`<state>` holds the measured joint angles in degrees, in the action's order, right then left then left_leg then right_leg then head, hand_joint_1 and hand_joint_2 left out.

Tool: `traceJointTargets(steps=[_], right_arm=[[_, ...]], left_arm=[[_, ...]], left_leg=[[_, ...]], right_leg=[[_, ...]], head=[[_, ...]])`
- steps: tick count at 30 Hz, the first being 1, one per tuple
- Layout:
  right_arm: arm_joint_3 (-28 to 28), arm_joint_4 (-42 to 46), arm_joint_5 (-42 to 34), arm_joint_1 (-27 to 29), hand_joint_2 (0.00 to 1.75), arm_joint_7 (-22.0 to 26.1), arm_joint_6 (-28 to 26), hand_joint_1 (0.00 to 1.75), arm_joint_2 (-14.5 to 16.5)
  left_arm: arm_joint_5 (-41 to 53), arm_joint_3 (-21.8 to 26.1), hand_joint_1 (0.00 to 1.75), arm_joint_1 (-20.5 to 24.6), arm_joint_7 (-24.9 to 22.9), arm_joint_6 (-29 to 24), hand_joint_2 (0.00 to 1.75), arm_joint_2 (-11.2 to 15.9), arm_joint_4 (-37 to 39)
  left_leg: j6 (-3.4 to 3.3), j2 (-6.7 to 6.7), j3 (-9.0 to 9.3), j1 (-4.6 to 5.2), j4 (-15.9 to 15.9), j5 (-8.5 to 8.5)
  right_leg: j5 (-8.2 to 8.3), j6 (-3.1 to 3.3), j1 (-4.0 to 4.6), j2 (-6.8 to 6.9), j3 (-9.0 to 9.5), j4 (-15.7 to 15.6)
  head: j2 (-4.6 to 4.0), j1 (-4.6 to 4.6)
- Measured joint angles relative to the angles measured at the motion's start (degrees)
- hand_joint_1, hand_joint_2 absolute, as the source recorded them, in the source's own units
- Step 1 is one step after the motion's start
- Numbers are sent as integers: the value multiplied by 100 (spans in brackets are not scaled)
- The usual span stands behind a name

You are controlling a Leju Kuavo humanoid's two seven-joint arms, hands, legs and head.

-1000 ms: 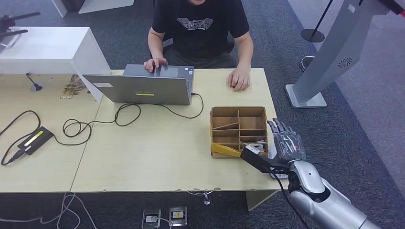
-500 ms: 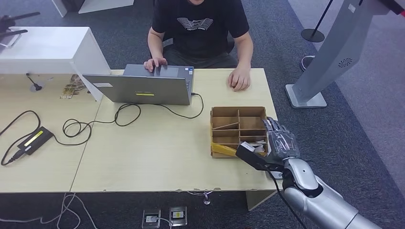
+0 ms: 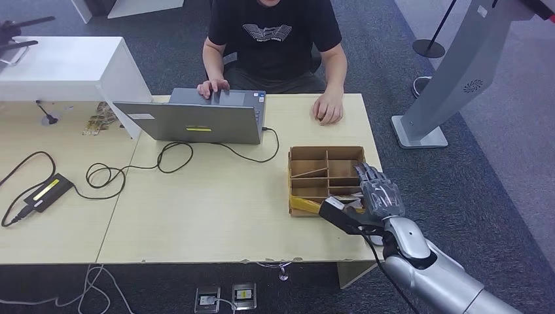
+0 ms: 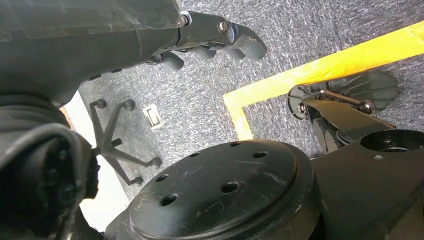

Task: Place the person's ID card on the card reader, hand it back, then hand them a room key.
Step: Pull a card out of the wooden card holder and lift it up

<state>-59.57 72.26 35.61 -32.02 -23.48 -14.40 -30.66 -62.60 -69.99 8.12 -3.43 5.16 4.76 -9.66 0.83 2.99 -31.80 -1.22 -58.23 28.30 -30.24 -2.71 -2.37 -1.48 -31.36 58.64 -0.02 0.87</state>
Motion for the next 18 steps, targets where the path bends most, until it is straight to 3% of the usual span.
traceJointTargets(steps=[18], right_arm=[[1, -177, 46, -45, 175, 192, -157, 175, 84]], left_arm=[[-3, 0, 0, 0, 0, 0, 0, 2, 0]], left_leg=[[0, 0, 1, 0, 0, 0]], right_leg=[[0, 0, 0, -1, 0, 0]], head=[[0, 0]])
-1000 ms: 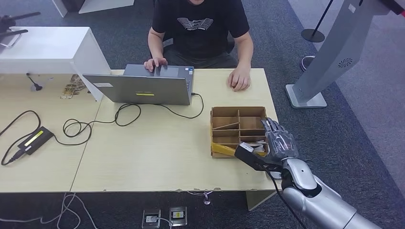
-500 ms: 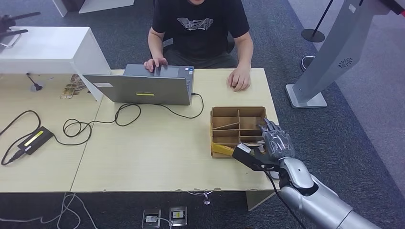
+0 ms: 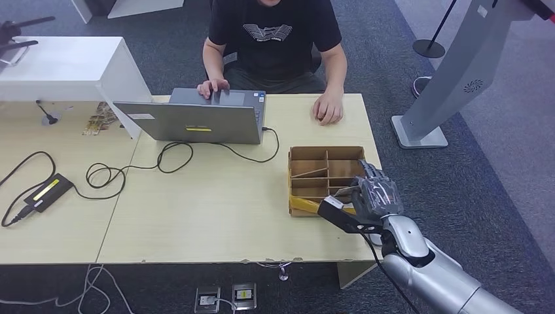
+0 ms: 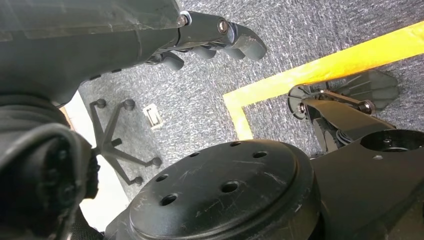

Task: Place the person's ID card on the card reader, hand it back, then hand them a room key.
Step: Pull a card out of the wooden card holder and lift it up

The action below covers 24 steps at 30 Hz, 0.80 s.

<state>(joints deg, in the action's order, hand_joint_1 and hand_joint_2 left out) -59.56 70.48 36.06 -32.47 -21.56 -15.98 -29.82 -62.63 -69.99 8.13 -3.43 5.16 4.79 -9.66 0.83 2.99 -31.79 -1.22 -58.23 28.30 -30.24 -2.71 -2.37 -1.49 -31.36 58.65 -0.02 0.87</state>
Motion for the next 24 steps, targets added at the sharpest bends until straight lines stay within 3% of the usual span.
traceJointTargets(steps=[17, 24], right_arm=[[-2, -119, 115, -57, 175, 144, -138, 175, 52], [55, -15, 449, -329, 175, -96, -409, 175, 60]], left_arm=[[-41, 0, 0, -7, 0, 0, 0, 2, 0], [-41, 0, 0, -10, 0, 0, 0, 2, 0]], left_leg=[[0, 0, -1, 0, 0, 0], [0, -2, 2, 0, 0, 0]], right_leg=[[0, 0, 0, 1, 0, 0], [1, 0, 0, -3, 0, 0]], head=[[0, 0], [0, -1]])
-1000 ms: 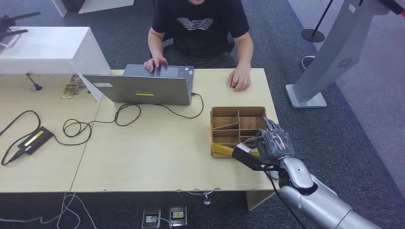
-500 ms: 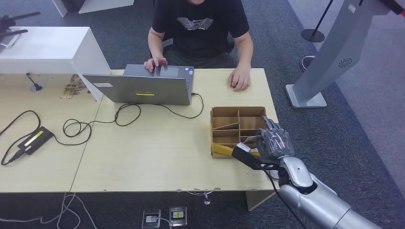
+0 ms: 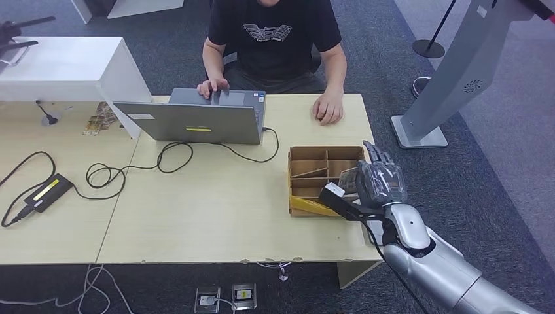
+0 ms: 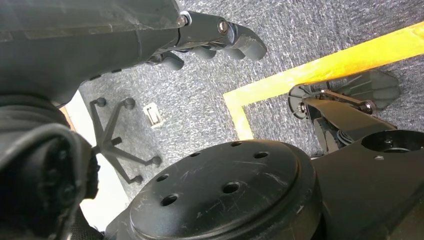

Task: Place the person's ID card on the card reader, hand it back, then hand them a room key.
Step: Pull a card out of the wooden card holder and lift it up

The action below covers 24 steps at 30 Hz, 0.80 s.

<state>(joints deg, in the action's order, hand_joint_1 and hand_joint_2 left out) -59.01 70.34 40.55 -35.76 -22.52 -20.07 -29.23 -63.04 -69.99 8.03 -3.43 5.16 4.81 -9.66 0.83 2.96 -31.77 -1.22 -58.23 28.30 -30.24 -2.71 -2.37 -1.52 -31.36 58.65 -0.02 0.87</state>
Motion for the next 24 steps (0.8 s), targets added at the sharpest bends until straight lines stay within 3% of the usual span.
traceJointTargets(steps=[19, 24], right_arm=[[251, 509, 312, -192, 175, -112, 96, 175, -31], [369, 506, 447, -195, 175, 20, -204, 175, -14]], left_arm=[[27, 0, 0, 1, 0, 0, 0, -1, 0], [39, 0, 0, 5, 0, 0, 0, -2, 0]], left_leg=[[0, -3, 2, 0, 0, 0], [0, -2, 1, 0, 0, 0]], right_leg=[[0, 0, 0, -3, 1, 0], [0, 0, 0, -2, 1, 0]], head=[[0, 1], [0, 1]])
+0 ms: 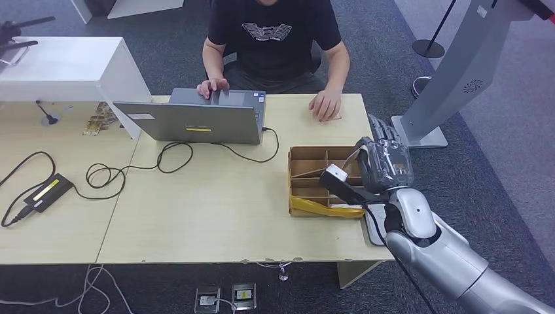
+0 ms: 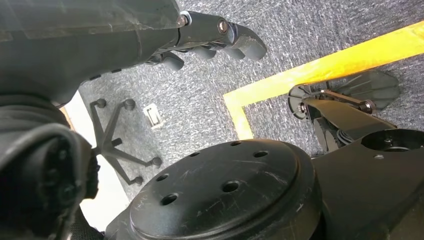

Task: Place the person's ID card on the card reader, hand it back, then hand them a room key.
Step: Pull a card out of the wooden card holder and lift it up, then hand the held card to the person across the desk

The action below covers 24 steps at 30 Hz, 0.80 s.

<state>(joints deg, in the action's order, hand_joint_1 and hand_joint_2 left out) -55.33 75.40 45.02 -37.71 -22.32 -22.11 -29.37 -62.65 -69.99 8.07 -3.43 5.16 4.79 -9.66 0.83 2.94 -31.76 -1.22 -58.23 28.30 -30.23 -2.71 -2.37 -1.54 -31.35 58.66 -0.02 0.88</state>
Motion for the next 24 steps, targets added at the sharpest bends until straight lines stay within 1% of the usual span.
traceJointTargets(steps=[3, 11, 18, 24], right_arm=[[130, -11, 25, -19, 175, 60, -244, 175, 30], [406, -255, -22, -172, 175, 154, -502, 175, 191], [586, -555, 31, -380, 175, 22, -511, 175, 290], [693, -764, 164, -431, 175, -97, -458, 175, 368]], left_arm=[[19, 0, 0, 11, 0, 0, 0, -1, 0], [176, -3, 0, 96, -2, 0, 0, -2, 0], [328, -36, 0, 187, -84, 0, 0, -7, 0], [415, -53, 0, 236, -121, 0, 0, -21, 0]], left_leg=[[0, 0, -1, 0, 0, 0], [0, 2, -1, 0, 0, 0], [0, 2, -1, 0, 0, 0], [0, 3, -1, 0, 0, 0]], right_leg=[[0, 0, 0, 0, 0, 0], [0, 0, 0, 2, 0, 1], [0, 0, 0, 2, 0, 1], [0, 0, 0, 2, 0, 1]], head=[[0, 0], [0, 0], [0, -1], [0, -1]])
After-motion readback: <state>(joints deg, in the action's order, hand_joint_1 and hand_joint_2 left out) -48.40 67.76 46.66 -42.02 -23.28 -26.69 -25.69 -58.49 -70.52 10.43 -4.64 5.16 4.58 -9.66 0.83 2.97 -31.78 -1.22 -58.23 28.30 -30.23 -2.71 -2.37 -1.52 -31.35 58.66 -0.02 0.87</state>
